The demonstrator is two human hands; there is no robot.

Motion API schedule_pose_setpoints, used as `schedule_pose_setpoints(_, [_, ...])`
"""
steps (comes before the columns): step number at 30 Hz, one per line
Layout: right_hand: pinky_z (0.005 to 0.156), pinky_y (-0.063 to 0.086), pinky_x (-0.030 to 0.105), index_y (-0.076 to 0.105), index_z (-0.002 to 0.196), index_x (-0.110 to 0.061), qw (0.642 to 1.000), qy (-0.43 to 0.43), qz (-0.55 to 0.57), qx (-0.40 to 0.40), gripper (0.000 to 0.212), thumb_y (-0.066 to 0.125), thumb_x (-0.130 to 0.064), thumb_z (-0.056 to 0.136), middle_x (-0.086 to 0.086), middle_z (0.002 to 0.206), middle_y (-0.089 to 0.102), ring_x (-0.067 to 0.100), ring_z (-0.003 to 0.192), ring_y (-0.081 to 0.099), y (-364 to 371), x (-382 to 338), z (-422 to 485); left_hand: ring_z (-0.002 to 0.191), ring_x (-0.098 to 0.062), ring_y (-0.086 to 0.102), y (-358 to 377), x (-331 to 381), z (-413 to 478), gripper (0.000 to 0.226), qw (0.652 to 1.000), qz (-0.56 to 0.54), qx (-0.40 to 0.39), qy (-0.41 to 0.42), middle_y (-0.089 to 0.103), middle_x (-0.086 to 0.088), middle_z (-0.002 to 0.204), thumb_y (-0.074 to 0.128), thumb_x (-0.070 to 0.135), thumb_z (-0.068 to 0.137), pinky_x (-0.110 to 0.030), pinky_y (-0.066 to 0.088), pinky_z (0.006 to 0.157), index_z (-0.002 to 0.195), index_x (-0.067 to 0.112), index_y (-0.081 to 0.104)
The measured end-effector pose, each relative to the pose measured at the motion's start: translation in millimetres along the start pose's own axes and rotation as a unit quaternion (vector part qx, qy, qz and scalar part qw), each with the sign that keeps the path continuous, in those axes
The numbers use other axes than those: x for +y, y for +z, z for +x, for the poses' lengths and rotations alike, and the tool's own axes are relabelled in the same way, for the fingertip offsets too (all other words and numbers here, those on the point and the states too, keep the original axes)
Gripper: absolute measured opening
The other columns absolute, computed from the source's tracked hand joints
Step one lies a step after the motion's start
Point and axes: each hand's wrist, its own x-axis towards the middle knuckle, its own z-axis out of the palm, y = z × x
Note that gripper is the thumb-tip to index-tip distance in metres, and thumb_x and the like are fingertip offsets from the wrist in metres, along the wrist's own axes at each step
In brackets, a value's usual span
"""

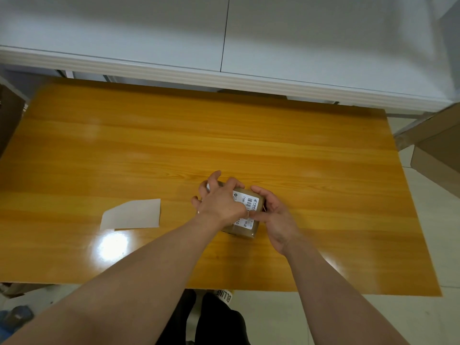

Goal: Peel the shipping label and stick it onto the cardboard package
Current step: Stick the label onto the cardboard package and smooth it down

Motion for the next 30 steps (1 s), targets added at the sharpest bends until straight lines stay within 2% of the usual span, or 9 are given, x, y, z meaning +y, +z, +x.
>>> schedule_pose_setpoints(7, [0.077, 0.053, 0.025, 0.068, 0.122, -0.024, 1.000, -0.005, 0.000, 0.021, 0.056, 0.066, 0.013, 0.081, 0.004, 0.117, 0.071, 0.016, 0.103, 0.065, 1.6, -1.4, 0.6, 0.146, -0.031, 0.012, 2.0, 2.5, -0.4, 0.057, 1.000, -0.011, 0.019, -0.008, 0.013, 0.009, 0.159, 0.077, 0.041, 0.063, -0.056, 0.022, 0.109, 0.114, 0.050, 0.052])
schedule_pose_setpoints(18, [0.065, 0.053, 0.018, 0.074, 0.114, -0.021, 0.998, 0.000, 0.012, 0.069, 0.039, 0.064, 0.005, 0.086, 0.003, 0.109, 0.074, 0.011, 0.087, 0.069, 6.4, -4.1, 4.4, 0.144, -0.031, 0.017, 2.5, 6.8, -0.2, 0.050, 0.999, -0.023, 0.034, -0.024, 0.019, 0.009, 0.156, 0.077, 0.049, 0.064, -0.056, 0.021, 0.110, 0.110, 0.048, 0.056])
schedule_pose_setpoints(22, [0.060, 0.053, 0.017, 0.075, 0.109, -0.021, 0.996, 0.006, 0.021, 0.082, 0.035, 0.063, 0.003, 0.088, 0.004, 0.106, 0.074, 0.013, 0.084, 0.068, 7.5, -5.8, 5.4, 0.143, -0.028, 0.019, 2.2, 9.8, 1.0, 0.042, 0.998, -0.042, 0.042, -0.037, 0.022, 0.011, 0.154, 0.076, 0.049, 0.067, -0.051, 0.022, 0.107, 0.105, 0.047, 0.058])
schedule_pose_setpoints(30, [0.070, 0.052, 0.027, 0.078, 0.101, -0.020, 0.993, 0.015, 0.033, 0.111, 0.024, 0.065, -0.004, 0.089, 0.006, 0.103, 0.077, 0.018, 0.088, 0.069, 8.9, -7.6, 6.8, 0.139, -0.028, 0.022, 2.6, 14.0, 4.9, 0.038, 0.995, -0.063, 0.046, -0.055, 0.025, 0.012, 0.150, 0.076, 0.049, 0.065, -0.050, 0.023, 0.107, 0.100, 0.043, 0.062])
